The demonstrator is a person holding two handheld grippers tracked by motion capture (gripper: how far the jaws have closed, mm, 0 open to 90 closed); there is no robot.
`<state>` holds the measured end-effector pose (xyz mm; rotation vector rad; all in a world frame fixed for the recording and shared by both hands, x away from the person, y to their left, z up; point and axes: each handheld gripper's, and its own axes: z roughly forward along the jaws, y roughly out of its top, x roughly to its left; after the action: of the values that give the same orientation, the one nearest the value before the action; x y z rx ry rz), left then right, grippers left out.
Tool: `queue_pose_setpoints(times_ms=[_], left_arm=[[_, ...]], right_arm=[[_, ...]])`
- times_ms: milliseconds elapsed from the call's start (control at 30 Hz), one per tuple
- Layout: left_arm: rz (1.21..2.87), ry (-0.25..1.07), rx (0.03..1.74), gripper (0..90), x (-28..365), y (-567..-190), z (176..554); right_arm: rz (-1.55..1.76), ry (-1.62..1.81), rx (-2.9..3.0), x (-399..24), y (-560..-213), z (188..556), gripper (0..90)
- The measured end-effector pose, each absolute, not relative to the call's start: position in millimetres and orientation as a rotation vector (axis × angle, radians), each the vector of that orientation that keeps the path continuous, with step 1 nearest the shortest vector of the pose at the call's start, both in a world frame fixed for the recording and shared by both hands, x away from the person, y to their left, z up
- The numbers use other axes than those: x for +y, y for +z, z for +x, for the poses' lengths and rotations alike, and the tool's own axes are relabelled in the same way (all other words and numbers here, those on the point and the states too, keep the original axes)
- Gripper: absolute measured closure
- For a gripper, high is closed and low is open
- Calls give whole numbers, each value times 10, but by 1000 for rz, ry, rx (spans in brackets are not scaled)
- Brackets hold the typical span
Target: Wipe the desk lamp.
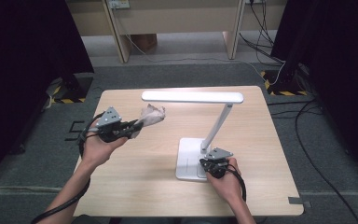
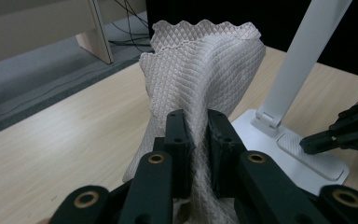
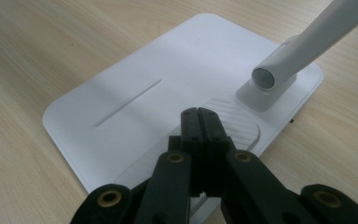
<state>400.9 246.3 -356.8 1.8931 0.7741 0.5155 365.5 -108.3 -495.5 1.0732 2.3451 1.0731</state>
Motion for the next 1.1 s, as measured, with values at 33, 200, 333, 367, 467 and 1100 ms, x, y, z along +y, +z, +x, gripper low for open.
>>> queue_pose_setpoints(times_ms=[33, 200, 333, 367, 467, 1100], left_arm=[[1886, 523, 768, 800, 2479, -3532, 3996], [1857, 557, 743, 800, 2555, -3360, 3934], [1835, 588, 706, 800, 2591, -3216, 3871], [1829, 592, 700, 800, 2596, -3192, 3861], [1807, 622, 672, 801, 2611, -3102, 3822], [1692, 737, 708, 801, 2736, -2780, 3831]], right_arm=[[1073, 1073, 2345, -1083, -4955, 3655, 900], [1078, 1074, 2342, -1085, -4955, 3654, 900], [1077, 1075, 2341, -1086, -4957, 3654, 900], [1077, 1074, 2341, -1086, -4957, 3654, 900], [1078, 1076, 2340, -1086, -4957, 3654, 900], [1074, 1079, 2338, -1084, -4961, 3650, 900]])
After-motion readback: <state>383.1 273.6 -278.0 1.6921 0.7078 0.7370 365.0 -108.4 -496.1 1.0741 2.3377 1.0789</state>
